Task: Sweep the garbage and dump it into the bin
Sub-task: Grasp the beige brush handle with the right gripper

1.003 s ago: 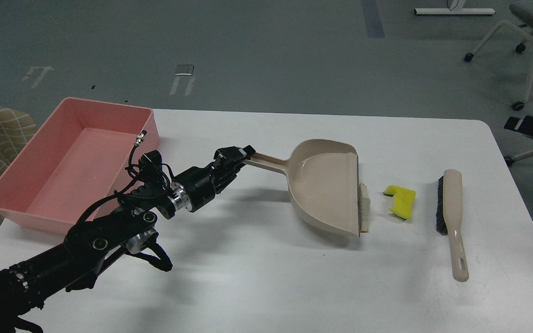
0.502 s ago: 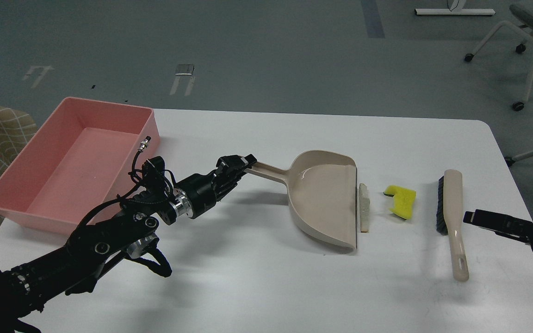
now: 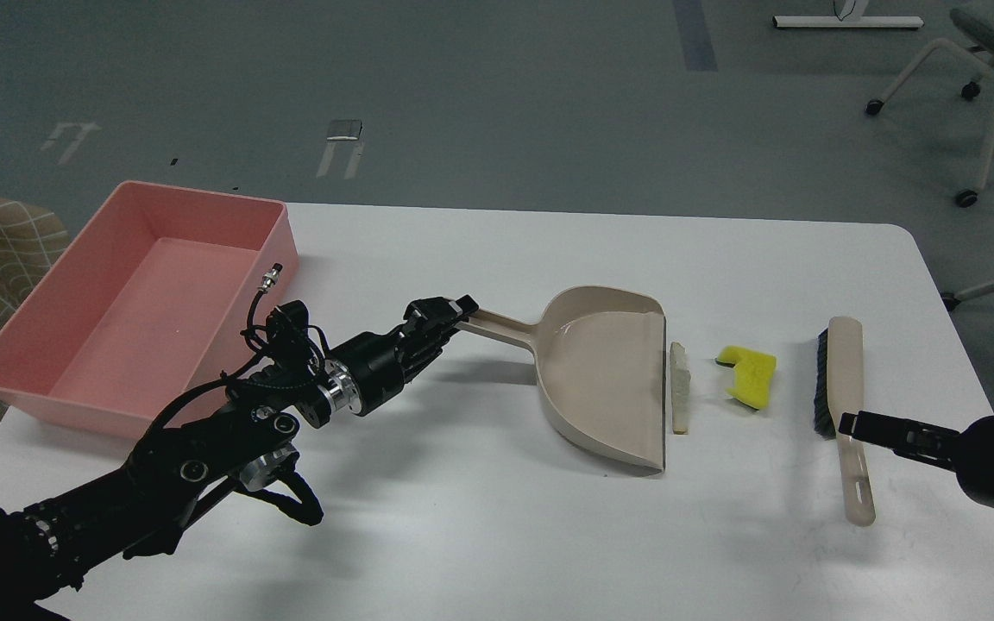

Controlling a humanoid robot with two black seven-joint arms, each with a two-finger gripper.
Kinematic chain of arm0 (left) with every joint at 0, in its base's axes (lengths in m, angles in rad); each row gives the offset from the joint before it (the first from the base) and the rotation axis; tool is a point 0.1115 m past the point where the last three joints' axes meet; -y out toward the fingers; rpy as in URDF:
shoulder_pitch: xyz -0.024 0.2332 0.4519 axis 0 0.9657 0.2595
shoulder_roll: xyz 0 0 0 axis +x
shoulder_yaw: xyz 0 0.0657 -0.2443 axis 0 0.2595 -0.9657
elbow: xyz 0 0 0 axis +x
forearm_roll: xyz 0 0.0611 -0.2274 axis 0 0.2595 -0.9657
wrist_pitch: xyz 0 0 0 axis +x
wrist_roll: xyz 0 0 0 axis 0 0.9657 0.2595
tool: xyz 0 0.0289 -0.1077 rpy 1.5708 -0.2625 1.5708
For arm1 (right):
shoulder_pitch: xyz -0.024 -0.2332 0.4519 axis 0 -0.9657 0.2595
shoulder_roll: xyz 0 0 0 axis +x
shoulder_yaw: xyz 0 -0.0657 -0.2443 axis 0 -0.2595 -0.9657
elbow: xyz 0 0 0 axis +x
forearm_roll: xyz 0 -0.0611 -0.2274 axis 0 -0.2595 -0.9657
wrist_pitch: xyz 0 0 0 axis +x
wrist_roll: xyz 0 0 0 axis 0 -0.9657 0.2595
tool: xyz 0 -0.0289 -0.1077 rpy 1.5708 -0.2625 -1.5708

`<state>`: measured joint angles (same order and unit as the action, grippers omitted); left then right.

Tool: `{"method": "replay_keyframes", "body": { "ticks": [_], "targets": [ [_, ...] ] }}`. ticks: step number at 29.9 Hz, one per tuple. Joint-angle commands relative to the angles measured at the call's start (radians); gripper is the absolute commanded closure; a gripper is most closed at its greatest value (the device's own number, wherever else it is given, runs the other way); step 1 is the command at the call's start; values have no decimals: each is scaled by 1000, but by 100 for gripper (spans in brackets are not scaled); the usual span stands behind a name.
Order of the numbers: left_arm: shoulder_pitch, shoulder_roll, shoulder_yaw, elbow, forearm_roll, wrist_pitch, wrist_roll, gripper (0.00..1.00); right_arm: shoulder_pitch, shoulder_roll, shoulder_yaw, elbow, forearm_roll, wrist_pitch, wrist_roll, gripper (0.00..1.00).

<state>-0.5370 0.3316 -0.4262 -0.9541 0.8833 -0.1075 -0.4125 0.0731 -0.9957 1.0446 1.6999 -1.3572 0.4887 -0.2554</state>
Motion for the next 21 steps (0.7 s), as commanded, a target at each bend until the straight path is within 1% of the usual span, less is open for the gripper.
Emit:
{"method": "replay_keyframes", "body": {
  "ticks": [1, 2, 3, 8, 14, 21],
  "targets": [
    [0, 4, 1, 3, 0, 0, 1, 100, 5, 15, 0, 0, 0, 0, -24, 29],
    [2, 4, 1, 8, 0, 0, 0, 100, 5, 16, -2, 0, 0, 0, -34, 33],
    [2, 4, 3, 14, 0, 0, 0, 100, 5, 20, -15, -2, -2, 0, -39, 34],
    [-1, 7, 40, 28, 0, 0, 0, 100, 2, 48, -60, -5, -11, 0, -44, 36],
    [-3, 4, 38, 28, -1, 0, -2, 100, 4, 68, -58, -6, -11, 0, -44, 37],
    [-9, -3, 37, 28, -1, 3, 0, 100, 7, 69, -60, -14, -11, 0, -44, 52]
  ]
}}
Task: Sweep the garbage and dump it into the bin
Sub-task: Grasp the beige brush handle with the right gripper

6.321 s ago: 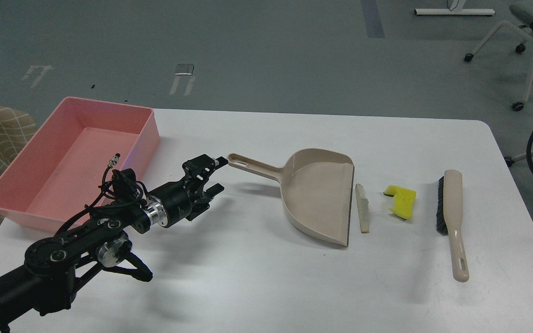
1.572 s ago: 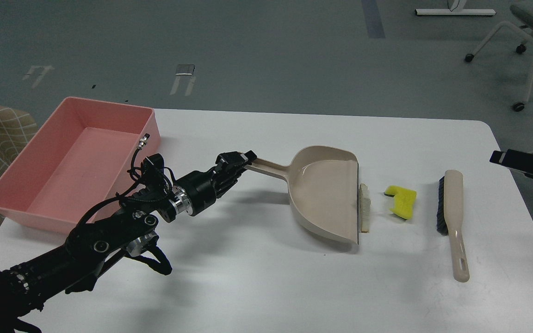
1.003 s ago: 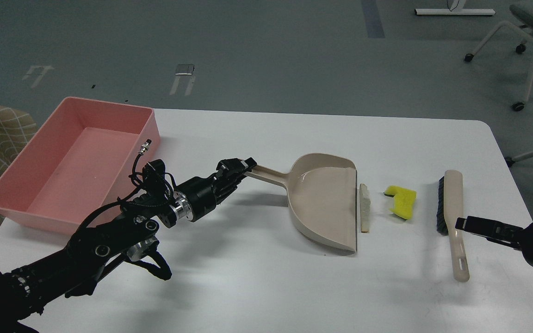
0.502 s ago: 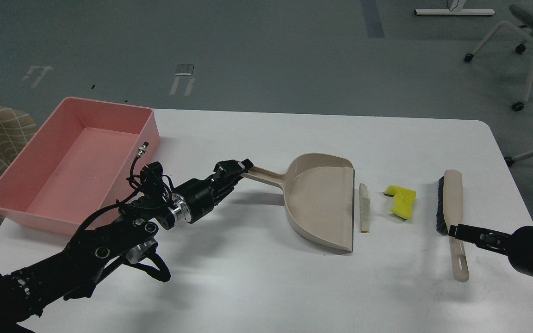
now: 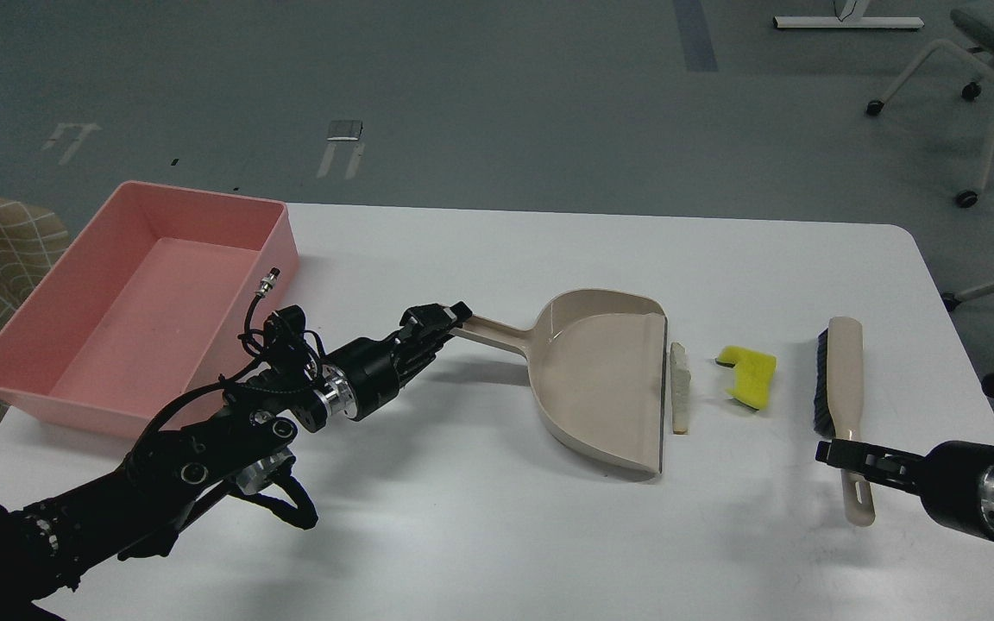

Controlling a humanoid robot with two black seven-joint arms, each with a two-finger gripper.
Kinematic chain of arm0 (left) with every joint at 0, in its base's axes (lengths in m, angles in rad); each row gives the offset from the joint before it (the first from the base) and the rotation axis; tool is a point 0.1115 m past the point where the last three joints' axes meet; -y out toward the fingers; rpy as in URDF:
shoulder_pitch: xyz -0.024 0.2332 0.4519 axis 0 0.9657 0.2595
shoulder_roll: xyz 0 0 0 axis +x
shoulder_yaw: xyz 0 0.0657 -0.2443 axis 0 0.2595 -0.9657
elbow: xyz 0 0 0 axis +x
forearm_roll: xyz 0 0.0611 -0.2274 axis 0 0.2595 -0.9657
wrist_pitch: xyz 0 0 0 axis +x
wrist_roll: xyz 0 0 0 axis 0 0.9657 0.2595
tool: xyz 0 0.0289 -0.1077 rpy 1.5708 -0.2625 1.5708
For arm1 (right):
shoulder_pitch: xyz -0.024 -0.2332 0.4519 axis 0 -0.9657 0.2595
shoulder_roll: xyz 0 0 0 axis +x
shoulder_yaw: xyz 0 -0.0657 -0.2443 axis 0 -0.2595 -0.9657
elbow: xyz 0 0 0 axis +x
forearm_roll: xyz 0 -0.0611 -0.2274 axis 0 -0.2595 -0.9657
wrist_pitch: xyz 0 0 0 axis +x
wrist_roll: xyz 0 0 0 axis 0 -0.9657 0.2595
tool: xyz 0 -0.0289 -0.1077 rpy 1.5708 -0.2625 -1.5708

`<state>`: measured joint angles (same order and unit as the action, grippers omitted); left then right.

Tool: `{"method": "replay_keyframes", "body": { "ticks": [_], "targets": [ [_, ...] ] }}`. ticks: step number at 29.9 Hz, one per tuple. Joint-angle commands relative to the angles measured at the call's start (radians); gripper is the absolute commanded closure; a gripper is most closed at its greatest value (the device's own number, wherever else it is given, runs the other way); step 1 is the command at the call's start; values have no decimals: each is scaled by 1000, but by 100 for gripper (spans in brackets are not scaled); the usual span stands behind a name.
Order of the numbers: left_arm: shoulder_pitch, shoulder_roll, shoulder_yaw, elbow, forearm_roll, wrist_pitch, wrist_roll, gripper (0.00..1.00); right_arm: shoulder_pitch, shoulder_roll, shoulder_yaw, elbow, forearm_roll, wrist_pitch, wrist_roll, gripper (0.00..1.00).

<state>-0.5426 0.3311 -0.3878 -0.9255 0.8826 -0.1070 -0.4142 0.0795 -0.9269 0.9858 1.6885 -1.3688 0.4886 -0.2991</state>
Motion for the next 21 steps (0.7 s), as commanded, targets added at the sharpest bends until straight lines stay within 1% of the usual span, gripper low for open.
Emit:
{"method": "replay_keyframes", "body": {
  "ticks": [1, 6, 8, 10, 13, 15, 16, 19, 21],
  "targets": [
    [-5, -1, 0, -1, -1, 4, 3, 100, 0, 0, -1, -4, 2, 0, 0, 55],
    [-10, 2, 0, -1, -1, 6, 5, 100, 0, 6, 0, -9, 2, 0, 0, 62],
    [-13, 3, 1, -1, -1, 6, 6, 100, 0, 14, -1, -18, 4, 0, 0, 68],
    [-16, 6, 1, -1, 1, 6, 8, 100, -1, 14, -1, -26, 5, 0, -2, 79],
    [-14, 8, 1, -1, 1, 6, 8, 100, -4, 17, -3, -32, 5, 0, -5, 91],
    [-11, 8, 1, -1, 1, 6, 8, 100, -4, 28, -3, -32, 5, 0, -5, 93],
    [-10, 8, 3, -1, 1, 6, 8, 100, -4, 33, -3, -30, 7, 0, -5, 96],
    [-10, 8, 1, -1, 1, 6, 8, 100, -3, 34, 4, -29, 8, 0, -5, 100],
    [-11, 8, 1, -1, 1, 6, 8, 100, 0, 34, 8, -26, 10, 0, -3, 100]
  ]
}}
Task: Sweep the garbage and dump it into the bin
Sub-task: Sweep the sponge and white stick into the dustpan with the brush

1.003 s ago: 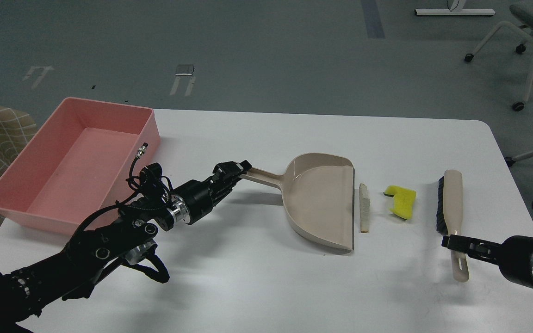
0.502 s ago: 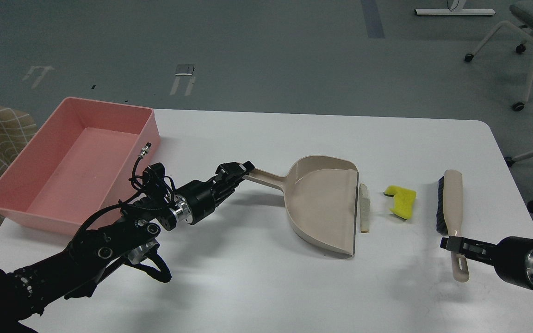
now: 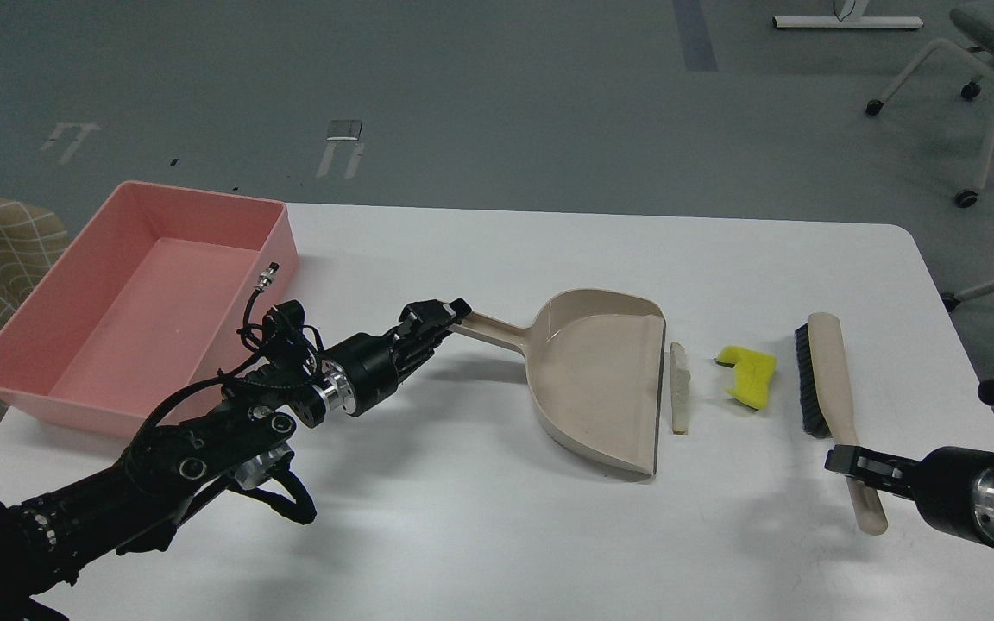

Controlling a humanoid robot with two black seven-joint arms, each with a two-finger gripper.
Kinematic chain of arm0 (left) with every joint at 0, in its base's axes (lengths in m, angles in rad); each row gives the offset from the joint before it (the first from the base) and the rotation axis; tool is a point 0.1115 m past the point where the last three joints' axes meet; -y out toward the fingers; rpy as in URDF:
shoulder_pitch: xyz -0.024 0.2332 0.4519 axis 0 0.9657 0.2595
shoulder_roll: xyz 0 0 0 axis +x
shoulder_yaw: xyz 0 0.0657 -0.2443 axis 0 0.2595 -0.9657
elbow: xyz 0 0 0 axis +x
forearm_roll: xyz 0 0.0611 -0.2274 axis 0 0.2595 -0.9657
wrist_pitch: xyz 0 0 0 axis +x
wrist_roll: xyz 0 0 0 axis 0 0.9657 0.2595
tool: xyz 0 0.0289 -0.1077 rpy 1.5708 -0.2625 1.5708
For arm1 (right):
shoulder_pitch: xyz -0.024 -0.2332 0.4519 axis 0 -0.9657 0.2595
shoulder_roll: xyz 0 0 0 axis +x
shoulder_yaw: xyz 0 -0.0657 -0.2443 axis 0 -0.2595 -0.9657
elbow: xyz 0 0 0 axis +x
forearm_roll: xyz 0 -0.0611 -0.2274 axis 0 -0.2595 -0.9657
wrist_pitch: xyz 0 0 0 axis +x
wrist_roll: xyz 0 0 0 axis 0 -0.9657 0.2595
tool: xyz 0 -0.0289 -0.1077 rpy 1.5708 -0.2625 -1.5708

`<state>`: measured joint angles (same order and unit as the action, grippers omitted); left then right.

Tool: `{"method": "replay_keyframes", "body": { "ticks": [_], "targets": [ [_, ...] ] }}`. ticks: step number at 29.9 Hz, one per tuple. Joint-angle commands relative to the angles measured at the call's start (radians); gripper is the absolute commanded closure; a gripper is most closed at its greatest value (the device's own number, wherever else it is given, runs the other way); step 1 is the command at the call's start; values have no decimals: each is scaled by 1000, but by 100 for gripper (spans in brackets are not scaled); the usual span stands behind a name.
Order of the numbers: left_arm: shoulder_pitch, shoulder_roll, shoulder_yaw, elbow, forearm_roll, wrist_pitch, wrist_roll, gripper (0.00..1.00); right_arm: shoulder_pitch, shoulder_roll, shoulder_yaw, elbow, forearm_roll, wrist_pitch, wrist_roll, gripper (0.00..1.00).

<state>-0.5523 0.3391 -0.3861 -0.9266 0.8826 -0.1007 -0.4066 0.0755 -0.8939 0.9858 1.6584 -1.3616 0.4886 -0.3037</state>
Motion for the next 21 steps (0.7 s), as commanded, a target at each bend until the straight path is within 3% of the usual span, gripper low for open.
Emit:
{"method": "replay_keyframes", "body": {
  "ticks": [1, 7, 21],
  "targets": [
    [-3, -2, 0, 0, 1, -1, 0, 100, 6, 1, 8, 7, 4, 0, 3, 100],
    [5, -5, 0, 0, 1, 1, 14, 100, 4, 21, 8, 11, 39, 0, 12, 100],
    [-3, 0, 1, 0, 1, 4, 12, 100, 70, 190, -30, 30, 55, 0, -2, 100]
  ]
}}
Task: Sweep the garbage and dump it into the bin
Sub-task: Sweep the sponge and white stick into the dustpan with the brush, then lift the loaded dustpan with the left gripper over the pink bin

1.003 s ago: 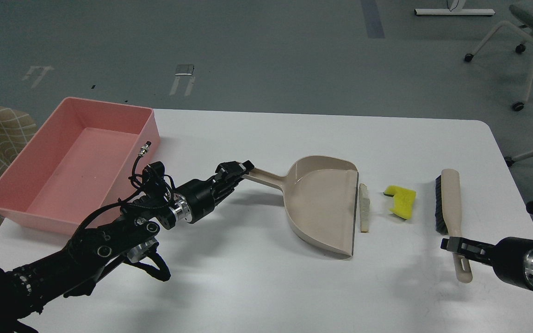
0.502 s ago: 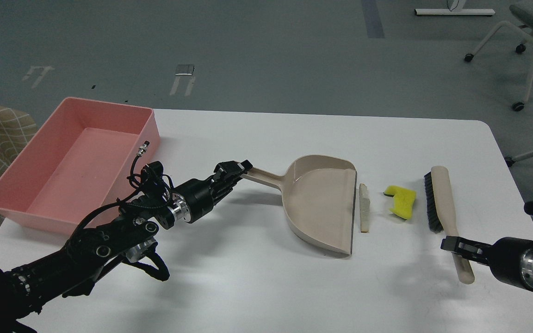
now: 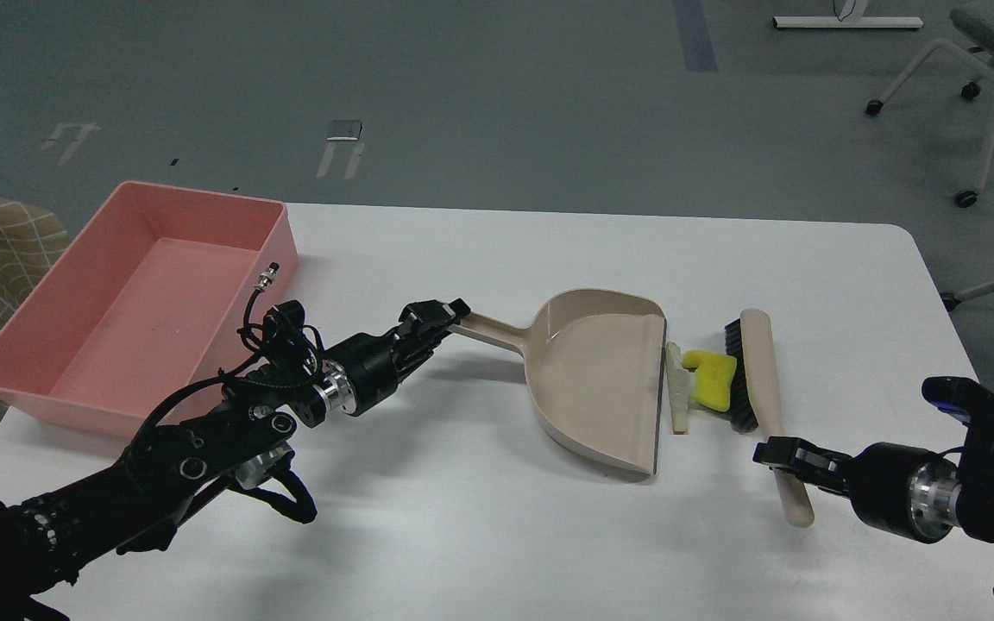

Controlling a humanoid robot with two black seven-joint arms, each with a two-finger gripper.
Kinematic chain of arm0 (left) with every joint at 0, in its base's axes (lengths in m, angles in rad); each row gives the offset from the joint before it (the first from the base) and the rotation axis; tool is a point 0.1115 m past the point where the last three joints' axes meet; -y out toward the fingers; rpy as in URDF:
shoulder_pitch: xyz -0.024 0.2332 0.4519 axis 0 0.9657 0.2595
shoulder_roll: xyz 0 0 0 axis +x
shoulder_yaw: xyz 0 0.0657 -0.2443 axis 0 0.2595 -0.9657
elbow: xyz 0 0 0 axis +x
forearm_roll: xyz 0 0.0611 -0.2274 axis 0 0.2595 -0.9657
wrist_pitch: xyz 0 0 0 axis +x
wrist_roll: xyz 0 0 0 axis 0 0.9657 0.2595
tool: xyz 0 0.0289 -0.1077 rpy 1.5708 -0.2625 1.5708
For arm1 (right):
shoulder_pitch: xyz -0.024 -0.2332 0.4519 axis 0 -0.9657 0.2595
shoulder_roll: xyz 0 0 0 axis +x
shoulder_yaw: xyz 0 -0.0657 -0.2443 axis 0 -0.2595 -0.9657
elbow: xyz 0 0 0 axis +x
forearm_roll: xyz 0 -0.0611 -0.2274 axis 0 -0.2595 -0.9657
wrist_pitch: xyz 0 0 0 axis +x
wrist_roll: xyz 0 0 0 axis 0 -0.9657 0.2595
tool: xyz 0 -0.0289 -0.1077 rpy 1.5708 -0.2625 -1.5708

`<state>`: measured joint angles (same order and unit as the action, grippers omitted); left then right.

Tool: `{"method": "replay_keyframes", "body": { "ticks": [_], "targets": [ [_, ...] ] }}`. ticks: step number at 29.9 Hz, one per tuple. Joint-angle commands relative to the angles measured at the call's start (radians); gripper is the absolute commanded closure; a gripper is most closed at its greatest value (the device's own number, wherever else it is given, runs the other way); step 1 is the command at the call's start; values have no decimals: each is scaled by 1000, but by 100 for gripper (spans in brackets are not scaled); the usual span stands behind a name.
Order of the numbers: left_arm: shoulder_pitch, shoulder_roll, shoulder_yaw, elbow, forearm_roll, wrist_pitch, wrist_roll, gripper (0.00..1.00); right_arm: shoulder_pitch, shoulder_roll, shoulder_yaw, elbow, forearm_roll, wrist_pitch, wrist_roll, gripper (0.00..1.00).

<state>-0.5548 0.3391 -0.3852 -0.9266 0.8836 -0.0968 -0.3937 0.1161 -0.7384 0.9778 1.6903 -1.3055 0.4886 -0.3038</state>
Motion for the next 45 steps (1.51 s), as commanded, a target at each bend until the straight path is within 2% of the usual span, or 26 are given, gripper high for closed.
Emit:
{"method": "replay_keyframes", "body": {
  "ticks": [1, 7, 17, 19, 23, 27, 31, 38, 45],
  "targets": [
    [-2, 0, 0, 0, 0, 0, -1, 100, 39, 40, -31, -3, -1, 0, -3, 100],
    [-17, -3, 0, 0, 0, 2, 1, 100, 140, 108, -126, -21, -5, 0, -15, 100],
    [-30, 15, -4, -8, -5, 0, -13, 100, 158, 215, -114, -12, 8, 0, -21, 100],
    [-28, 37, -14, -15, -11, 0, -16, 100, 171, 189, -82, -5, 37, 0, -21, 100],
    [-24, 43, -20, -15, -14, 2, -25, 100, 163, 56, -4, -9, 119, 0, -9, 100],
    [-27, 31, -29, -15, -20, 2, -85, 100, 157, -59, 77, -14, 260, 0, -8, 100],
    [-24, 11, -55, -44, -22, 11, -95, 100, 155, -134, 97, -30, 299, 0, -8, 100],
    [-11, 32, -205, -115, -74, 31, -95, 100, 119, -167, 98, -149, 298, 0, -8, 100],
    [45, 132, -377, -164, -178, 25, -94, 100, 93, -171, 98, -184, 296, 0, -8, 100]
  ]
}}
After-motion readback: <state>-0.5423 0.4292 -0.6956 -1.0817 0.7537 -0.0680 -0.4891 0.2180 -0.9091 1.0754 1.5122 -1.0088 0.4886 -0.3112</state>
